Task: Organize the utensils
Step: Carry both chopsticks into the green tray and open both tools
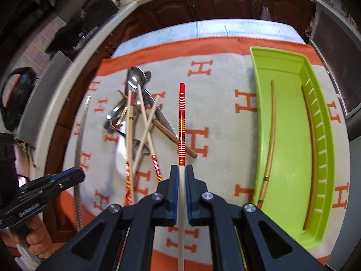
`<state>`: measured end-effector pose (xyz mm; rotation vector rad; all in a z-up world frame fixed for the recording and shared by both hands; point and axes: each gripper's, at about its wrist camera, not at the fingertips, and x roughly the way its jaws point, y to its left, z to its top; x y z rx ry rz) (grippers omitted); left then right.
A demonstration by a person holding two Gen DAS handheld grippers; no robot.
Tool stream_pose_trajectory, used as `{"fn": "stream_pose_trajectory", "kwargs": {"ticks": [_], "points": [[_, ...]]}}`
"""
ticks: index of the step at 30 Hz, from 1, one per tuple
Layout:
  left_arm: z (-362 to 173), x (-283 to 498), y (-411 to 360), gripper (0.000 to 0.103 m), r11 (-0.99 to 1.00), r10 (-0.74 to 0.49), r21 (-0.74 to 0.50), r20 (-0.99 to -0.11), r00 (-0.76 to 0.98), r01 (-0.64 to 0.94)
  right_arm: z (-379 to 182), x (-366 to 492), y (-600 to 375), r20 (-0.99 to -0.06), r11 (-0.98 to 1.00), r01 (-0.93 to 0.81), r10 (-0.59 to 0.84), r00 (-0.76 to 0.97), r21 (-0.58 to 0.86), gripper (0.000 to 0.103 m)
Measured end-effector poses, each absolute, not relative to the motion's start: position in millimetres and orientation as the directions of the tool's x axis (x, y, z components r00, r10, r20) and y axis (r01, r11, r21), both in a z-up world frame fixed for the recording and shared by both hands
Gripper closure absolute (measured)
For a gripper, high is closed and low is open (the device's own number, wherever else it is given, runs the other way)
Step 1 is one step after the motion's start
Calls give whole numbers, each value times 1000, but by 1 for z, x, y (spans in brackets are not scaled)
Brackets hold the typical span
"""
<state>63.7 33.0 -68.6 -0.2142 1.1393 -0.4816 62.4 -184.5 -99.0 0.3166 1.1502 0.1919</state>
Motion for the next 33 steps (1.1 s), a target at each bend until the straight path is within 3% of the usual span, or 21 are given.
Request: {"fn": "stream_pose_trajectory", "kwargs": {"ticks": [17, 24, 33], "points": [[18, 83, -122, 95, 789, -572, -389, -748, 337, 476, -20, 30, -282, -751, 916, 72, 275, 601, 394, 98], [-24, 111, -196, 95, 786, -563, -421, -790, 243, 452, -23, 39, -325, -764, 916, 139, 222, 606, 376, 98], [-99, 126, -234, 95, 810, -515, -419, -842, 158, 410, -90, 60, -352, -830, 895, 207, 252, 498, 396, 98]]}}
